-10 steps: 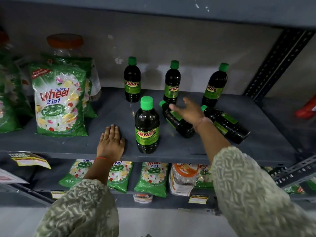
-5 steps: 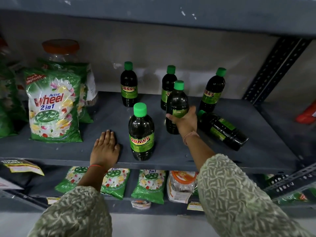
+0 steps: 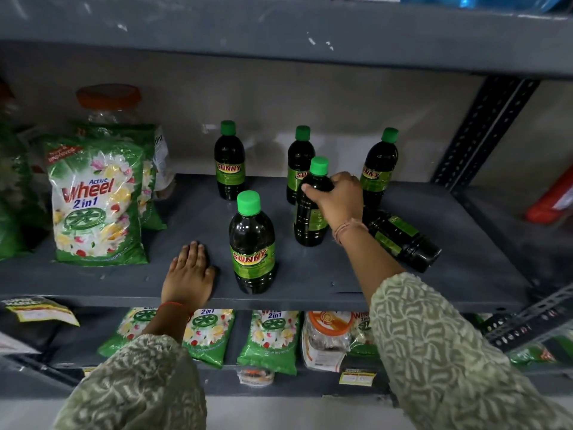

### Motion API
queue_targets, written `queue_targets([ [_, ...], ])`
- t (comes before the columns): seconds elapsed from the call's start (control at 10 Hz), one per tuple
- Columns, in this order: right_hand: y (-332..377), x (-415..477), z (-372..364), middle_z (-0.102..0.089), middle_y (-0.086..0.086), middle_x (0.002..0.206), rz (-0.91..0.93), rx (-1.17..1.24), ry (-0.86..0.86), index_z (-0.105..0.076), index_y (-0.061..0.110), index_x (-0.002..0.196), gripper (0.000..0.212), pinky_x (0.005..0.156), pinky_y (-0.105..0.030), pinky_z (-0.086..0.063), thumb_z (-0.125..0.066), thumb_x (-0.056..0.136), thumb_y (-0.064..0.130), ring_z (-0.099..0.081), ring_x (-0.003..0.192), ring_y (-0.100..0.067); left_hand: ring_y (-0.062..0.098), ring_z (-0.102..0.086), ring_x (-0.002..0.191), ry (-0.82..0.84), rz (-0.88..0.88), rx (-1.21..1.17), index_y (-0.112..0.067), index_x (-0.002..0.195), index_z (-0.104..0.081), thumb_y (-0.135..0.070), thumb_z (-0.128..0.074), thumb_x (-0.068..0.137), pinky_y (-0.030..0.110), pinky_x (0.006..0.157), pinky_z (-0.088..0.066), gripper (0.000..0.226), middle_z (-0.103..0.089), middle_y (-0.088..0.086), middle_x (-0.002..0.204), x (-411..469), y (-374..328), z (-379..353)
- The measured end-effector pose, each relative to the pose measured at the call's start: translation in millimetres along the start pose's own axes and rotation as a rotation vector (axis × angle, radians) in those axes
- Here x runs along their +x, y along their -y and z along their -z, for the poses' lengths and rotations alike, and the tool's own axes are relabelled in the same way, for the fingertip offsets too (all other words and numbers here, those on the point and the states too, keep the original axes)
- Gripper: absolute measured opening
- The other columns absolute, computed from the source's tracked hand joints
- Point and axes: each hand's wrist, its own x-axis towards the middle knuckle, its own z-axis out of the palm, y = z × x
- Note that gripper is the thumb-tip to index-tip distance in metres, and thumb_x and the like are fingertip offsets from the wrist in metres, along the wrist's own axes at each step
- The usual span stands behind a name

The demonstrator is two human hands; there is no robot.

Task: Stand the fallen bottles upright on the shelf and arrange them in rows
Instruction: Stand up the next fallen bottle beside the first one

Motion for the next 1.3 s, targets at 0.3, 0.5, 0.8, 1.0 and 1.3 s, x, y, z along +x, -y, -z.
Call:
queue_targets([
  [0.3, 13, 16, 17, -0.064, -0.013, 0.095, 0.027, -0.102, 0.186, -0.061, 0.002, 0.095, 0.055, 0.071, -0.028, -0.043, -0.080, 0.061, 0.041, -0.061, 0.091, -0.026, 0.024, -0.001, 0.146, 0.006, 0.010, -0.040, -0.006, 0.145, -0.005, -0.027, -0.024, 0.096, 0.038, 0.120, -0.007, 0.056, -0.002, 0.010, 0.158, -2, -3, 4],
  [0.5, 23, 28, 30, -0.055, -0.014, 0.132, 0.013, -0.163, 0.457, -0.048, 0.005, 0.127, 0.055, 0.103, -0.033, -0.038, -0.070, 0.076, 0.012, -0.050, 0.123, -0.029, 0.024, 0.000, 0.146, 0.005, 0.006, -0.045, -0.007, 0.145, -0.004, -0.027, -0.023, 0.096, 0.037, 0.120, -0.006, 0.056, -0.001, 0.009, 0.158, -2, -3, 5],
  [0.8, 19, 23, 23, -0.065, -0.014, 0.115, 0.046, -0.196, 0.332, -0.060, 0.003, 0.107, 0.048, 0.086, -0.028, -0.045, -0.080, 0.066, 0.019, -0.059, 0.107, -0.028, 0.025, 0.000, 0.146, 0.002, 0.004, -0.034, -0.006, 0.145, -0.004, -0.027, -0.023, 0.096, 0.039, 0.121, -0.007, 0.056, -0.001, 0.011, 0.158, -2, -2, 3],
  [1.0, 21, 29, 33, -0.054, -0.013, 0.133, -0.041, -0.073, 0.537, -0.048, 0.004, 0.127, 0.062, 0.107, -0.037, -0.038, -0.074, 0.070, 0.003, -0.048, 0.125, -0.030, 0.024, 0.001, 0.146, 0.003, 0.006, -0.055, -0.006, 0.145, -0.003, -0.027, -0.023, 0.096, 0.038, 0.121, -0.006, 0.056, 0.000, 0.010, 0.158, -3, -3, 4],
  [1.3, 16, 23, 35, -0.063, -0.012, 0.122, 0.020, -0.146, 0.455, -0.060, 0.006, 0.115, 0.048, 0.091, -0.025, -0.040, -0.075, 0.071, 0.014, -0.058, 0.113, -0.026, 0.023, 0.002, 0.146, 0.010, 0.012, -0.077, -0.007, 0.145, -0.002, -0.027, -0.022, 0.097, 0.038, 0.121, -0.004, 0.056, 0.001, 0.010, 0.158, -3, -3, 5],
])
